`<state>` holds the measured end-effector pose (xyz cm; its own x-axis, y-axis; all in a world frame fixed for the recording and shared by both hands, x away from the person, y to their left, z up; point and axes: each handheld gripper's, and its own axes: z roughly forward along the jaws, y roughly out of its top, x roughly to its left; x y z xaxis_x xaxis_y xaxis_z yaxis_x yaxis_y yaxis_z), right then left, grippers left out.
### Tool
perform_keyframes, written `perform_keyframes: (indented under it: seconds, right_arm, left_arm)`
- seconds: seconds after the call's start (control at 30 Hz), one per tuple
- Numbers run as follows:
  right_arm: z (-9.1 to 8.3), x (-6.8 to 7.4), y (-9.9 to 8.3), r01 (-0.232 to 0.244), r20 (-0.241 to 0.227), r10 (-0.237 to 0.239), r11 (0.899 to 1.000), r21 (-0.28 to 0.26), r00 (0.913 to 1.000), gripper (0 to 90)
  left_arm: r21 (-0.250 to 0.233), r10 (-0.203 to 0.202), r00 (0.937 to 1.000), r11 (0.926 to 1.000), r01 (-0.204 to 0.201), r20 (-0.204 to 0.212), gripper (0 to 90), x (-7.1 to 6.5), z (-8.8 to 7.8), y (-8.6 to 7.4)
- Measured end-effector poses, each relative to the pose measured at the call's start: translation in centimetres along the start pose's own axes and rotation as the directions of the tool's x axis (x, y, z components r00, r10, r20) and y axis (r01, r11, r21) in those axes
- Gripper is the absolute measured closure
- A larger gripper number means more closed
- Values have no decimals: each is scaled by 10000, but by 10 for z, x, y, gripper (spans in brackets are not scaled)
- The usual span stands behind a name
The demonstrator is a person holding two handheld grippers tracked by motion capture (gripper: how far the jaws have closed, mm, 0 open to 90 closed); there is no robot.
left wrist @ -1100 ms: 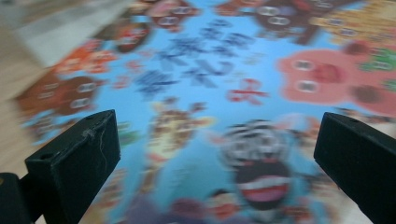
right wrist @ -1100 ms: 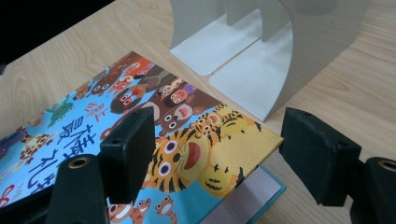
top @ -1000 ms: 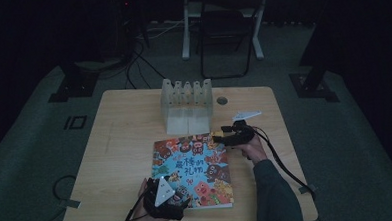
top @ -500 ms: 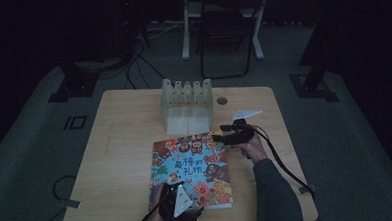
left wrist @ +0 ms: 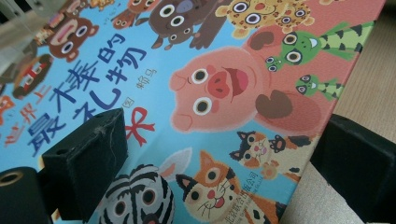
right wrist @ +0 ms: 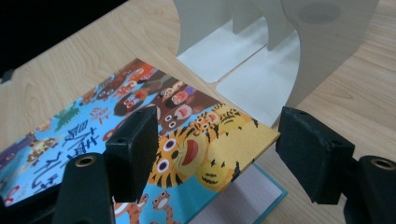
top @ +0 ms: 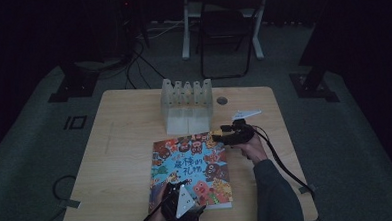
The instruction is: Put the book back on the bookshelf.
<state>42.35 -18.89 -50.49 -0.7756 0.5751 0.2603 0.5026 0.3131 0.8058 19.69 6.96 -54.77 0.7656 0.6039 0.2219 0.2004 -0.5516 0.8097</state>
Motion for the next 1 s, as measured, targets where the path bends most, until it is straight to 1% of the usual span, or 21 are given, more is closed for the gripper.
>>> perform_keyframes:
  seconds: [0.17,0.2,0.3,0.33,0.37,0.4,0.5,0.57,0.6,0.63,0.67,0.7,0.73,0.8,0.87,1.0]
  right_arm:
    - [-1,2,0,-120,-7,120,9999,73,9999,292]
    - [-2,3,-1,-132,72,131,9998,161,9999,289]
    - [-3,5,-2,-200,82,198,9995,262,9998,287]
    - [-5,7,-5,-287,-74,289,9991,307,9996,290]
    - [-5,7,-5,-287,-74,289,9991,307,9996,290]
    - [-7,10,-8,-299,-188,305,9991,304,9994,290]
    - [-8,17,-11,-208,-282,221,9987,472,9994,298]
    - [-8,17,-11,-208,-282,221,9987,472,9994,298]
    - [-8,25,-14,-205,-522,231,9985,498,9984,331]
    - [-8,28,-15,-232,-623,266,9983,537,9977,337]
    - [-8,28,-15,-232,-623,266,9983,537,9977,337]
    - [-6,33,-16,-174,-656,216,9978,642,9976,341]
    - [-6,33,-16,-174,-656,216,9978,642,9976,341]
    - [-5,36,-17,-284,-811,334,9977,622,9961,353]
    - [-5,38,-18,-382,-800,429,9975,588,9959,362]
    - [-4,38,-18,-519,-829,565,9971,565,9950,372]
  left_arm:
    - [-77,29,10000,10000,-29,-73,56,0,-3,1]
    - [-82,84,9999,9999,-85,-122,56,0,-4,2]
    - [-137,119,9998,9998,-121,-173,59,0,-6,3]
    - [-168,134,9997,9998,-138,-204,59,0,-7,3]
    - [-168,134,9997,9998,-138,-204,59,0,-7,3]
    - [-208,146,9996,9997,-151,-238,59,0,-8,4]
    - [-244,168,9995,9995,-174,-265,59,0,-9,4]
    - [-295,151,9995,9994,-159,-285,59,0,-10,5]
    - [-317,206,9994,9993,-215,-278,59,-1,-11,5]
    - [-321,212,9995,9992,-220,-247,59,-1,-11,5]
    - [-345,221,9995,9991,-229,-220,59,-1,-11,6]
    - [-393,164,9997,9991,-171,-192,59,-1,-12,6]
    - [-393,164,9997,9991,-171,-192,59,-1,-12,6]
    - [-423,142,9998,9990,-148,-144,59,0,-12,6]
    - [-428,83,9999,9990,-87,-95,59,0,-11,6]
    - [-480,108,9999,9988,-113,-116,61,0,-13,8]
